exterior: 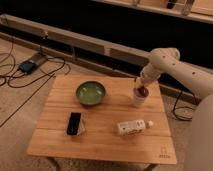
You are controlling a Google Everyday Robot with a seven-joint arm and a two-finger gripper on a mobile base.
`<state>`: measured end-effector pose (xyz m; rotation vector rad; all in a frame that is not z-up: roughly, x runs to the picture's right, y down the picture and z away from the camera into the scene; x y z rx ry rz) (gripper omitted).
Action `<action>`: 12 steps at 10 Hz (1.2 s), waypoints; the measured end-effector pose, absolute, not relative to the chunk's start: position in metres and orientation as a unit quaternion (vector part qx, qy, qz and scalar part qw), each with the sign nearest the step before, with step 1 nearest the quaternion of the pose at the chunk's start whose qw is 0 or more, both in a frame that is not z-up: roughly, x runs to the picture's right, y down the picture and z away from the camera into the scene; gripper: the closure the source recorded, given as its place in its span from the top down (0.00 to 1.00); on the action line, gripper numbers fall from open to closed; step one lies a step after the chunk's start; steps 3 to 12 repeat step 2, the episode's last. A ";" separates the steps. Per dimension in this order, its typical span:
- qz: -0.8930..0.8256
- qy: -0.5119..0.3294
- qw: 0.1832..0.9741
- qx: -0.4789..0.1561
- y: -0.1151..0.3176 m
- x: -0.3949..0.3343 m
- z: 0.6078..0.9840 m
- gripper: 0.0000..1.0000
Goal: Place the pepper in the ceramic cup
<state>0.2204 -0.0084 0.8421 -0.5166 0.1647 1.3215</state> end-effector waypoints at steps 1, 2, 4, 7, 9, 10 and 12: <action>0.606 0.076 0.756 -0.237 -0.008 0.221 0.842 0.77; 0.606 0.076 0.756 -0.237 -0.008 0.221 0.842 0.77; 0.606 0.076 0.756 -0.237 -0.008 0.221 0.842 0.77; 0.606 0.076 0.756 -0.237 -0.008 0.221 0.842 0.77; 0.606 0.076 0.756 -0.237 -0.008 0.221 0.842 0.77; 0.606 0.076 0.756 -0.237 -0.008 0.221 0.842 0.77; 0.606 0.076 0.756 -0.237 -0.008 0.221 0.842 0.77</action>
